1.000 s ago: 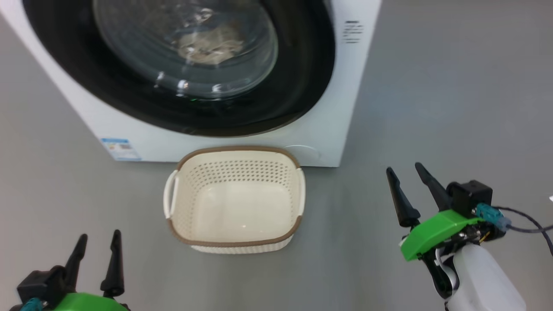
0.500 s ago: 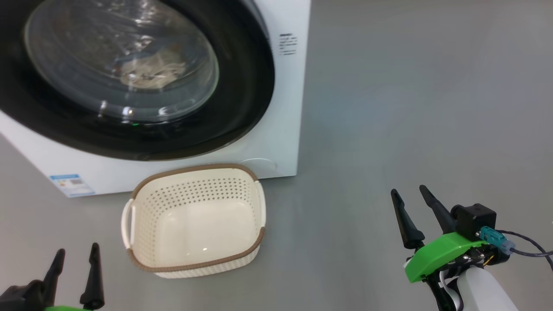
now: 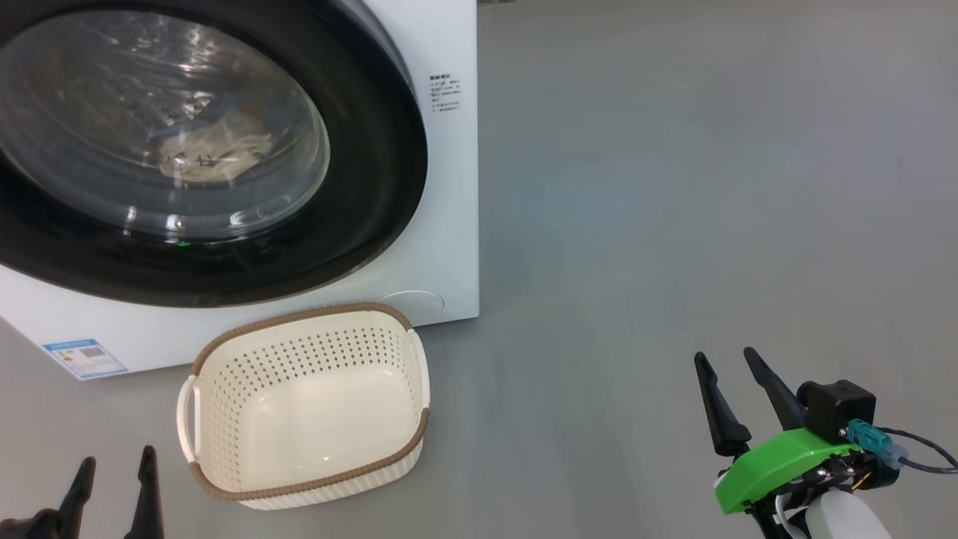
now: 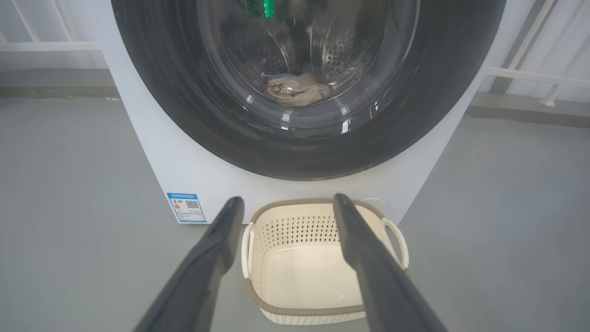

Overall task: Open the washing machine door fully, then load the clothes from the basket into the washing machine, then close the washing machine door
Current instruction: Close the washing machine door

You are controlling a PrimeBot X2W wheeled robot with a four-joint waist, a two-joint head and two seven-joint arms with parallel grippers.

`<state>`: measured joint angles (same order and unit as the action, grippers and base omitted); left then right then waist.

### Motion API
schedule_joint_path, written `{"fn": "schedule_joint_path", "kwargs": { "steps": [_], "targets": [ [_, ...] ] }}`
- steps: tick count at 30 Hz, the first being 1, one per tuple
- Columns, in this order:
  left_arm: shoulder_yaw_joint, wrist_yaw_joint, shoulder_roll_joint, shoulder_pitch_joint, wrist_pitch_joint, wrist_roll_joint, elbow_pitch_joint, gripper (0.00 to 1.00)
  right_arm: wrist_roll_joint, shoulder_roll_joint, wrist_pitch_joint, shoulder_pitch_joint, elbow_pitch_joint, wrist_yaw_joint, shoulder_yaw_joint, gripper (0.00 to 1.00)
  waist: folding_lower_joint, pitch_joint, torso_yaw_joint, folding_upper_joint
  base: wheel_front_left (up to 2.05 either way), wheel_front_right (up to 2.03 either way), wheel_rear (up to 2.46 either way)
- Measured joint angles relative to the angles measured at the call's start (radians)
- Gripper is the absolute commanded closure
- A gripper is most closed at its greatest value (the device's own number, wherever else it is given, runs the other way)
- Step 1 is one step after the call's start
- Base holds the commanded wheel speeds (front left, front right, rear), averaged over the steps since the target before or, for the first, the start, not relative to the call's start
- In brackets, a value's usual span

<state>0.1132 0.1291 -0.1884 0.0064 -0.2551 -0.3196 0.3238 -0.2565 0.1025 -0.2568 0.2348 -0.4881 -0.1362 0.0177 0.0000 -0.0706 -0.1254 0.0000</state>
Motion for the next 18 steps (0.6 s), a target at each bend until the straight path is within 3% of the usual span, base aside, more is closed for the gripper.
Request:
{"fn": "schedule_joint_path", "kwargs": {
  "steps": [18],
  "targets": [
    [0.014,0.000,0.006,0.016,0.000,0.031,-0.011,0.00,0.000,-0.001,0.000,-0.011,0.004,0.000,-0.002,0.00,0.0000,0.017,-0.007,0.0000,0.00,0.00,0.00]
  ]
}}
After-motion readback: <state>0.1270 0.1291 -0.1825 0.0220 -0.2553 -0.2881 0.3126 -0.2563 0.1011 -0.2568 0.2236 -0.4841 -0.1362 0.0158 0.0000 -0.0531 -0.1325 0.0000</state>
